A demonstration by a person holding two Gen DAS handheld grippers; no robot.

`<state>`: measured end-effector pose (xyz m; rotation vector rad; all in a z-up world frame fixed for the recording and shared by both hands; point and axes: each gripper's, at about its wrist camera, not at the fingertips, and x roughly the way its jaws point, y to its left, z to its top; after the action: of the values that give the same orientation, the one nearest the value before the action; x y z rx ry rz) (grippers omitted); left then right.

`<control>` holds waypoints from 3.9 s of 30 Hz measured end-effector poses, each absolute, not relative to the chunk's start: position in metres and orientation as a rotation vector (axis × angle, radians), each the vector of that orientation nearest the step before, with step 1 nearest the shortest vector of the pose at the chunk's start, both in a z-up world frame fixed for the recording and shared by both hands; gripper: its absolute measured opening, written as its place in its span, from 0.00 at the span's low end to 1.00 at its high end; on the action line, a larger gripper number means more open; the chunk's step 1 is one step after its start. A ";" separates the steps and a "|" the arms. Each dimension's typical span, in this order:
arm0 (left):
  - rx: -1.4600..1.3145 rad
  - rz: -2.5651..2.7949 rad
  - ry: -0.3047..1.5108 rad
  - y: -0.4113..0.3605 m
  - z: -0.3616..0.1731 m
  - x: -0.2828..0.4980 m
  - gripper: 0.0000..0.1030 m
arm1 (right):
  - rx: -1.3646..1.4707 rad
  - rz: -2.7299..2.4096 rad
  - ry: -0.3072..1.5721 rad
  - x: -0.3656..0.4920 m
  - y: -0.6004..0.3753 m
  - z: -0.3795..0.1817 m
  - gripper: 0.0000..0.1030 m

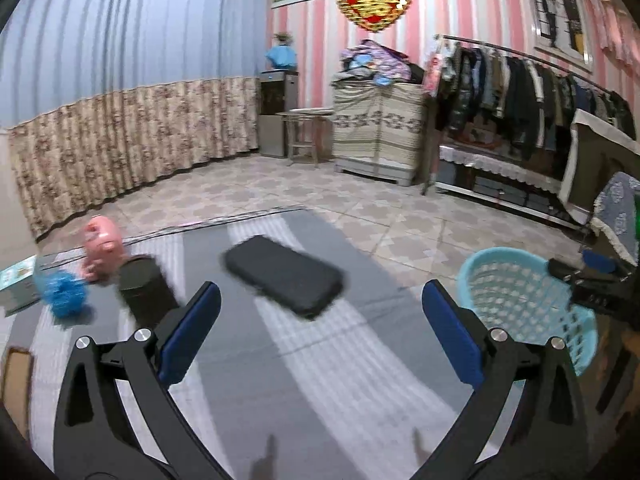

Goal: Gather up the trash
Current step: 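Open the left tool to drop the tangerine while the right tool releases the glove into the basket, then grasp the blue plastic bag with the left tool while the right tool grasps the black cylindrical container, then carry the blue bag and black container over the blue basket with both tools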

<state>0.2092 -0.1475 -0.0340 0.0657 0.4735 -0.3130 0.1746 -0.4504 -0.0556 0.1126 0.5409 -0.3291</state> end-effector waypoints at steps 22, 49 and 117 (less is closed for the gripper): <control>-0.090 0.058 0.659 0.096 -0.069 0.316 0.94 | 0.151 -0.320 0.650 0.210 -0.384 -0.075 0.95; -0.115 0.028 0.790 0.140 -0.084 0.327 0.02 | 0.021 0.017 0.711 0.282 -0.157 -0.068 0.95; 0.107 -0.543 0.634 -0.228 -0.047 0.218 0.23 | 0.110 -0.386 0.621 0.164 -0.470 -0.049 0.60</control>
<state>0.2183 -0.2284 -0.0475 0.1075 0.6343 -0.5429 0.1644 -0.4697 -0.0487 0.1100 0.6212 -0.3860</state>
